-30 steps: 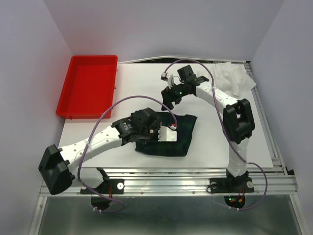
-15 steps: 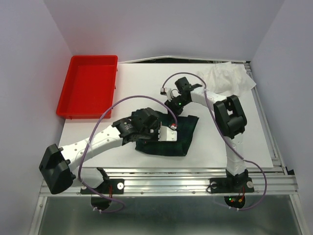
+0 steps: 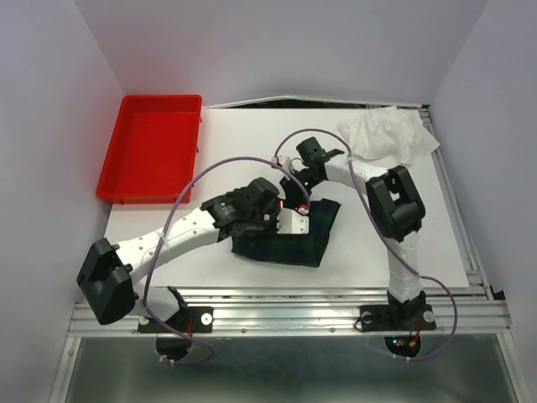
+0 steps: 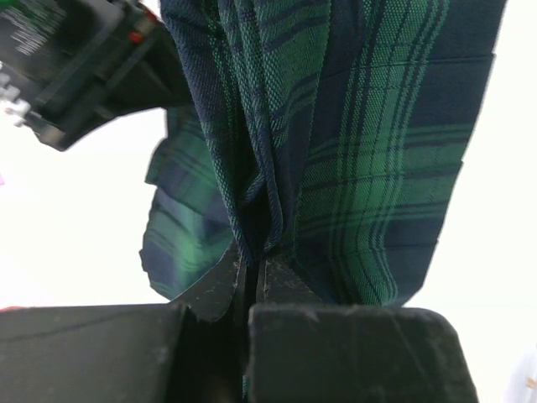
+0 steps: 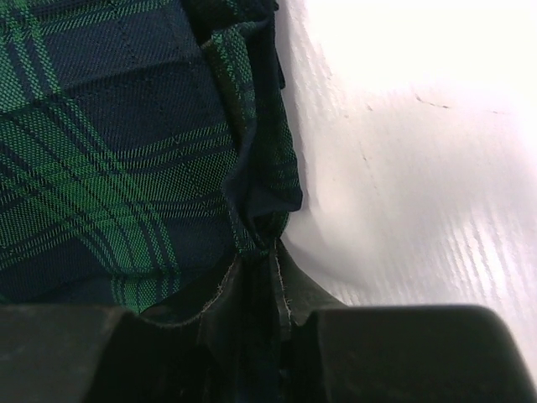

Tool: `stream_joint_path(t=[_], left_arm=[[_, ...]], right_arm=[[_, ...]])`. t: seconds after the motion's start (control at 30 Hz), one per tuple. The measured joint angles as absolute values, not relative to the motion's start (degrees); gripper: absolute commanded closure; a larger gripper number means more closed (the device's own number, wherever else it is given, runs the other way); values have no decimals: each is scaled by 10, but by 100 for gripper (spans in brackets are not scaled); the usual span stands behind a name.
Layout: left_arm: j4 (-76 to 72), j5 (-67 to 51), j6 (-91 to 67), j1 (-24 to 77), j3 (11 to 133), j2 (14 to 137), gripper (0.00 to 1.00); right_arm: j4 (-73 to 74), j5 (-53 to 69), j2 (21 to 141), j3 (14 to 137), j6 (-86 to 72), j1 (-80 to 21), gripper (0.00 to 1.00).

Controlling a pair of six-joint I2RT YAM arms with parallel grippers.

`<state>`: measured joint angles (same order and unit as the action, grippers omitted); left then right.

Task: Fold and stack the skirts
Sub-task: Fold the skirt

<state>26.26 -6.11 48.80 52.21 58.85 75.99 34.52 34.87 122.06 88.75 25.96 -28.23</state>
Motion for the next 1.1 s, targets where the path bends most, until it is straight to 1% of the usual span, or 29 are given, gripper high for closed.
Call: stream_joint_path(t=[0.17,0.7,1.1], left_arm=[[246,-46,512,508,609,791,100],[122,-27,596,477,602,863,100],[-3,-23,617,479,527,887,100]], right_arm=[[346,356,1221,887,260,-290,79],[380,398,1227,891,262,-290,78],[408,408,1245,922,263,-290,75]])
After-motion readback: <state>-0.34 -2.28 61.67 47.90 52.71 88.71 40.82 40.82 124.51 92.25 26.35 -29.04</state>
